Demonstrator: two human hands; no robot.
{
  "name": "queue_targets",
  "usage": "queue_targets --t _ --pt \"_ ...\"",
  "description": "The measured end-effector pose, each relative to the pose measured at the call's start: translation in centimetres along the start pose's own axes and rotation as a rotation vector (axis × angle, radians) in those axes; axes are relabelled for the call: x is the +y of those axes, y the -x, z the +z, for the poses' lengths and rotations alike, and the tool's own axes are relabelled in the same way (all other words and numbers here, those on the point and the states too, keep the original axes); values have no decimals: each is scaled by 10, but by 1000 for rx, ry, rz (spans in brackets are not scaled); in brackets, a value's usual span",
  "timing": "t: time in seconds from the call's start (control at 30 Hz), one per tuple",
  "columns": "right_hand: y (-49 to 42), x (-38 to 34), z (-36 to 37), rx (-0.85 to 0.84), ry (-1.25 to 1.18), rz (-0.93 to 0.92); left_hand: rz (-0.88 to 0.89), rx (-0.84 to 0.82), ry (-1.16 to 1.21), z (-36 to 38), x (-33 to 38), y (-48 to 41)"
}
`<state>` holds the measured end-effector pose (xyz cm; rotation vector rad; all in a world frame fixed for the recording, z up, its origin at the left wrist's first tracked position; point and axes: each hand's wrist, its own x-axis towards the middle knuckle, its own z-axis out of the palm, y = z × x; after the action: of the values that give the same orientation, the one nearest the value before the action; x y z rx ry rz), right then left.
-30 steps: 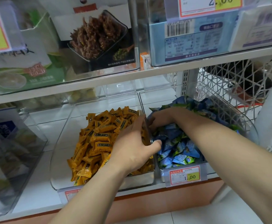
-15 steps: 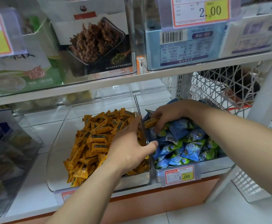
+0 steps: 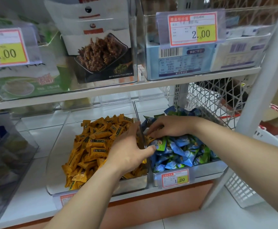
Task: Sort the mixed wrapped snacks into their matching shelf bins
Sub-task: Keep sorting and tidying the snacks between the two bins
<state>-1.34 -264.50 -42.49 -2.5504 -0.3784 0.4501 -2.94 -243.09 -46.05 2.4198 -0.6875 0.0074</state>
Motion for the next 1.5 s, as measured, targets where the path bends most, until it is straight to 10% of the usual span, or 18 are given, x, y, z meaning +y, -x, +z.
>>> queue_targets --t 0.27,0.5,0.87,1.0,1.5 --pt "11 -11 -2 -150 172 21 -18 -9 12 -1 2 0" --pt "18 -12 -1 110 111 16 -15 -34 17 -3 2 0" --pt "46 -20 1 649 -945 -64 83 264 -16 -7 28 1" --pt "50 -26 12 561 -1289 -79 28 282 270 2 51 0" --pt "40 -33 37 742 -1233 -46 -220 286 967 12 66 -22"
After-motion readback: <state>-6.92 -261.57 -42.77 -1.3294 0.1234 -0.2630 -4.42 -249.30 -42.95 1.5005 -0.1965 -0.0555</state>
